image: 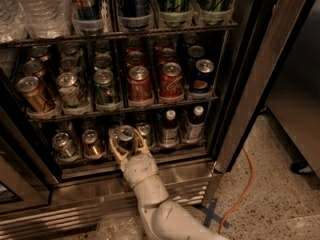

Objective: Pick redbull can from bottom shelf of fridge

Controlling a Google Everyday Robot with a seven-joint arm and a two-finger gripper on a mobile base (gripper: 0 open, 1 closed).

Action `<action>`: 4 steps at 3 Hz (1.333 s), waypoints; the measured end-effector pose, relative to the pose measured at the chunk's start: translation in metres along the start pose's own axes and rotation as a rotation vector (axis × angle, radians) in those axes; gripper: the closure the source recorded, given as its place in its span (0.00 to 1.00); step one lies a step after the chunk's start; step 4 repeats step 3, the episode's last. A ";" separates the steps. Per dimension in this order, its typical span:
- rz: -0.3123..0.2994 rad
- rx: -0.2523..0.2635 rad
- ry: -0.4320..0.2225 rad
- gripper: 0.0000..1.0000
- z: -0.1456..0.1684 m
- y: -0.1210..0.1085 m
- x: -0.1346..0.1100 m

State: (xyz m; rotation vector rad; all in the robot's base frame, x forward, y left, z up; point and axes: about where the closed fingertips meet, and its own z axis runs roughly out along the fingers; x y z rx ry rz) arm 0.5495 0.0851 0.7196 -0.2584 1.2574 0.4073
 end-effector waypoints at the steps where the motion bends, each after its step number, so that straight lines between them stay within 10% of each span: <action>1: 0.127 -0.103 0.011 1.00 -0.043 0.000 -0.012; 4: 0.162 -0.228 -0.032 1.00 -0.099 0.004 -0.045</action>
Offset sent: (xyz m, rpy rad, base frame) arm -0.1547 -0.0623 0.0247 0.1295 -0.0078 0.3802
